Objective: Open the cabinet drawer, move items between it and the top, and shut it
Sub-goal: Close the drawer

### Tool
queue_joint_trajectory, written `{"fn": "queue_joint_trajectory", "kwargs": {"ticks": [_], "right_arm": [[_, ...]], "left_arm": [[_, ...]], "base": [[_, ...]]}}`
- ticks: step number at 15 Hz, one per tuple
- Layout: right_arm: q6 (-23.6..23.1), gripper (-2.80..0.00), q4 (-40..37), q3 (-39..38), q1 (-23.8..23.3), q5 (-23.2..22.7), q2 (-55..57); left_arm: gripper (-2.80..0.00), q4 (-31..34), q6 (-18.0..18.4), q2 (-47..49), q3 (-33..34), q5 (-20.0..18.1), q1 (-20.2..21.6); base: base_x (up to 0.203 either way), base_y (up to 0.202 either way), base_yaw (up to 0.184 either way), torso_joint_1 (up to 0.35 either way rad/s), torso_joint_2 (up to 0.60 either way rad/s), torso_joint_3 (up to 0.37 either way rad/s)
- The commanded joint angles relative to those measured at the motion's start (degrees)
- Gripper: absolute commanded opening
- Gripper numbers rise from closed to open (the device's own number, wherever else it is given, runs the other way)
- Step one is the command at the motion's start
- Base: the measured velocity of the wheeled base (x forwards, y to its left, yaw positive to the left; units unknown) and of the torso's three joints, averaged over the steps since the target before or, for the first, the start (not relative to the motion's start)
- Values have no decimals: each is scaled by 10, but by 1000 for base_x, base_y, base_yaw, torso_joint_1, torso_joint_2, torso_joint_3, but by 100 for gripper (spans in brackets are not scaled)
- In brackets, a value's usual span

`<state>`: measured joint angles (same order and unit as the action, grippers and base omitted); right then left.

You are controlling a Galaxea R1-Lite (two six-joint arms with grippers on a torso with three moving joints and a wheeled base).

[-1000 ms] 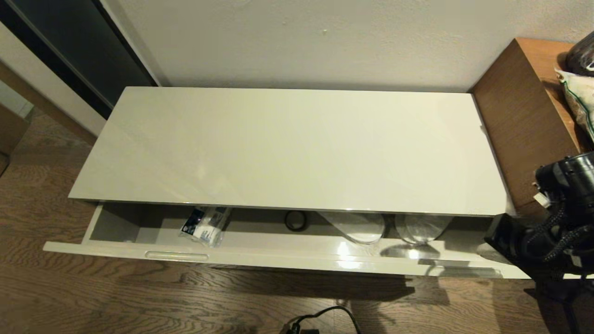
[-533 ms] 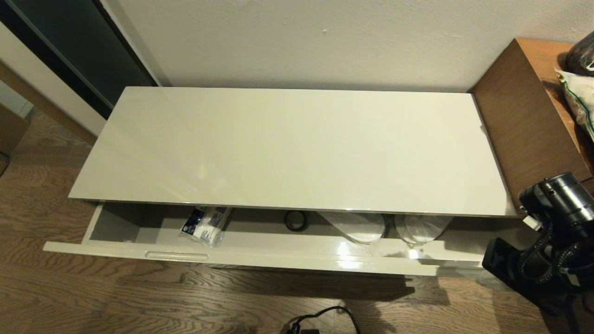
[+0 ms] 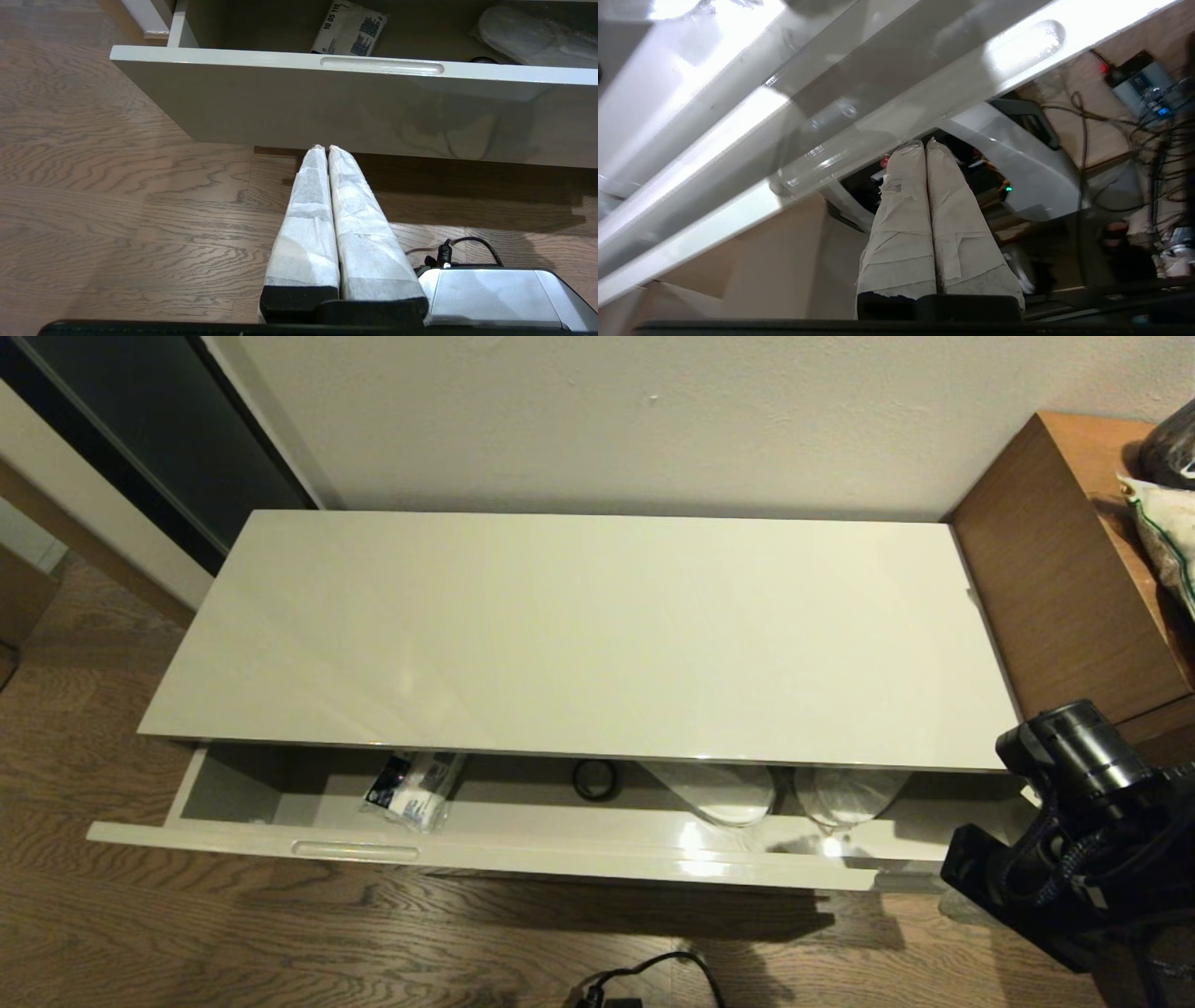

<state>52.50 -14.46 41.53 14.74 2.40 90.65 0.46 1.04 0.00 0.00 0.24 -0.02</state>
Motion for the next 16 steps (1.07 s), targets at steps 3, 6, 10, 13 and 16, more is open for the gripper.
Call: {"fn": "queue_joint_trajectory", "kwargs": {"ticks": [3, 6, 10, 13, 16], "right_arm": [[21, -280, 70, 7, -1, 11, 21], [22, -280, 72, 39, -14, 11, 69], [31, -280, 66, 71, -30, 10, 73], [27, -280, 68, 75, -48, 10, 70], [21, -280, 68, 80, -72, 10, 68]], "left_arm": [[-280, 0, 0, 0, 0, 0, 0], [-280, 0, 0, 0, 0, 0, -1], [-280, 0, 0, 0, 0, 0, -1], [-280, 0, 0, 0, 0, 0, 0], [-280, 0, 0, 0, 0, 0, -1]], "base": [[0, 0, 0, 0, 0, 0], [0, 0, 0, 0, 0, 0], [0, 0, 0, 0, 0, 0], [0, 0, 0, 0, 0, 0], [0, 0, 0, 0, 0, 0]]}}
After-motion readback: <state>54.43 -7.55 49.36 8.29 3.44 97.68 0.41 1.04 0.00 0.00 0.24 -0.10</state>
